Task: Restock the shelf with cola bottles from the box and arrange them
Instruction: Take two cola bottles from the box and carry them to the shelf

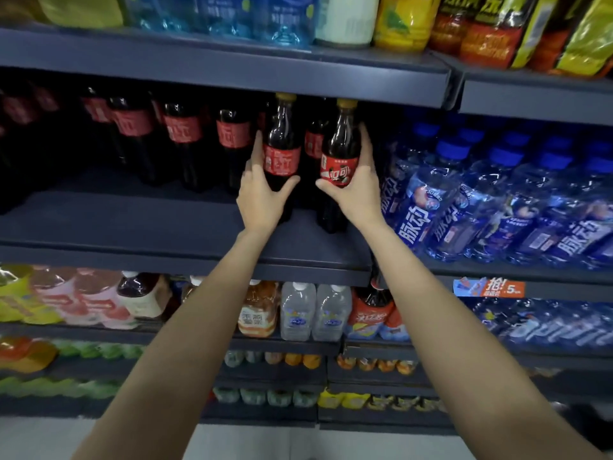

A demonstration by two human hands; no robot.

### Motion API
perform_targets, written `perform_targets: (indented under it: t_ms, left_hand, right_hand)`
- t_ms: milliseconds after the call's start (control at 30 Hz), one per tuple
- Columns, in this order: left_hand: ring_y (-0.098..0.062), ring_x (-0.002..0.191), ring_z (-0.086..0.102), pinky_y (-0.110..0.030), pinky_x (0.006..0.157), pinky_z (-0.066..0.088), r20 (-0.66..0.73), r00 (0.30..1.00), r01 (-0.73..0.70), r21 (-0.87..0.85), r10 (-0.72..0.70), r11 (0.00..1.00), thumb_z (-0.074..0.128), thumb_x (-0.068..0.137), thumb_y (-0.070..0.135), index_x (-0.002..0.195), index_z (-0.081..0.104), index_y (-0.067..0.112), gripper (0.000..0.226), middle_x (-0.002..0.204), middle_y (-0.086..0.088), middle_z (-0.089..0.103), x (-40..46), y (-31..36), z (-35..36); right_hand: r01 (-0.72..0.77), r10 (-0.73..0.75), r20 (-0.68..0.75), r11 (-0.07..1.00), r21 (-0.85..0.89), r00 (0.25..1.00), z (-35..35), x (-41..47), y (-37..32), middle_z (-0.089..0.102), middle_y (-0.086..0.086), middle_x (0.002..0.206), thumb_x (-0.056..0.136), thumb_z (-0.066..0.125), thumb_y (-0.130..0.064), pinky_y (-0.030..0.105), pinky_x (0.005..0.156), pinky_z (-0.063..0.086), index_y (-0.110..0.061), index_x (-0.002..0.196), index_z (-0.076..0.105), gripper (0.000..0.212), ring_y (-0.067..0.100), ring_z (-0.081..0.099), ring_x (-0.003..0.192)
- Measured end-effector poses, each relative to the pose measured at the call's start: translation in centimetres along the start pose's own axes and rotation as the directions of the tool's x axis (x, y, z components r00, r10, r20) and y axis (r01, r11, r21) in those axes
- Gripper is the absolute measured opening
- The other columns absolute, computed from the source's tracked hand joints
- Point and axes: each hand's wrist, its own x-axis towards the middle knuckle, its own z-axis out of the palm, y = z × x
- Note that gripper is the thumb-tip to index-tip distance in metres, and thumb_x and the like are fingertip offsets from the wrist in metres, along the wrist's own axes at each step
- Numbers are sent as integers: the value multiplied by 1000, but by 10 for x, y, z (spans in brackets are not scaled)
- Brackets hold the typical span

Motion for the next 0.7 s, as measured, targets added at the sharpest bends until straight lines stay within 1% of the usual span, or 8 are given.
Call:
perform_targets:
  t_ms: [67, 167, 233, 367, 467, 533, 600, 700]
  left_hand:
    - [-24, 126, 48, -41, 92, 45, -15, 1000, -9, -11, 8, 1000, 74, 76, 42, 150, 18, 28, 93, 140, -4, 48, 2, -1, 0]
    - [-25, 125, 50, -40, 97, 43, -29, 1000, 10, -58, -11, 998, 75, 76, 41, 149, 20, 24, 93, 139, -6, 50, 10, -5, -1]
    - [-27, 125, 50, -40, 98, 43, -24, 1000, 14, -55, -16, 998, 76, 76, 38, 149, 20, 23, 94, 138, -9, 50, 16, -7, -1]
    - [-31, 126, 48, -37, 99, 42, -11, 1000, 4, -93, -5, 996, 76, 78, 31, 150, 19, 21, 92, 140, -13, 48, 21, -5, 7]
    - [-31, 129, 45, -32, 100, 40, -8, 1000, -8, -123, 7, 992, 75, 80, 29, 150, 19, 19, 90, 143, -15, 44, 21, -5, 13]
    - [-29, 130, 45, -26, 98, 38, -12, 999, -33, -137, 31, 990, 74, 81, 28, 150, 21, 17, 88, 145, -14, 42, 21, -6, 18]
    - [-27, 130, 44, -21, 95, 35, -22, 999, -32, -149, 29, 988, 73, 81, 29, 149, 21, 18, 86, 146, -12, 42, 19, -8, 20]
    - [-25, 135, 38, -18, 99, 30, -15, 1000, -11, -173, 9, 985, 71, 83, 26, 150, 18, 17, 86, 150, -11, 36, 18, -9, 22]
  right_hand:
    - [-60, 60, -13, 998, -32, 998, 3, -7, 7, 46, 12, 141, 66, 84, -17, 32, 99, 42, -29, 151, 4, 117, 23, 51, 123]
    - [-156, 146, -142, 986, -62, 979, 8, -8, 8, 60, 12, 128, 68, 84, -18, 34, 93, 48, -31, 150, 2, 117, 22, 64, 102]
    - [-184, 167, -194, 980, -70, 967, 11, 1, 9, 60, 15, 126, 70, 82, -16, 31, 91, 46, -28, 151, 3, 114, 27, 63, 105]
    - [-165, 145, -184, 982, -94, 972, 14, 14, 15, 49, 17, 138, 74, 79, -12, 26, 96, 38, -21, 152, 4, 108, 29, 53, 120]
    - [-177, 153, -187, 977, -122, 970, 17, 10, 17, 39, 19, 146, 78, 75, -14, 32, 100, 39, -22, 152, 0, 106, 31, 47, 126]
    - [-191, 158, -190, 968, -165, 969, 18, 7, 19, 37, 20, 146, 80, 73, -16, 38, 97, 42, -22, 151, -3, 104, 34, 49, 124]
    - [-190, 145, -187, 949, -254, 972, 16, 5, 19, 41, 22, 141, 82, 72, -19, 41, 89, 47, -21, 151, -5, 103, 36, 54, 116]
    - [-186, 130, -178, 918, -351, 975, 14, -1, 19, 43, 20, 137, 83, 70, -22, 43, 83, 50, -21, 151, -7, 103, 36, 58, 108]
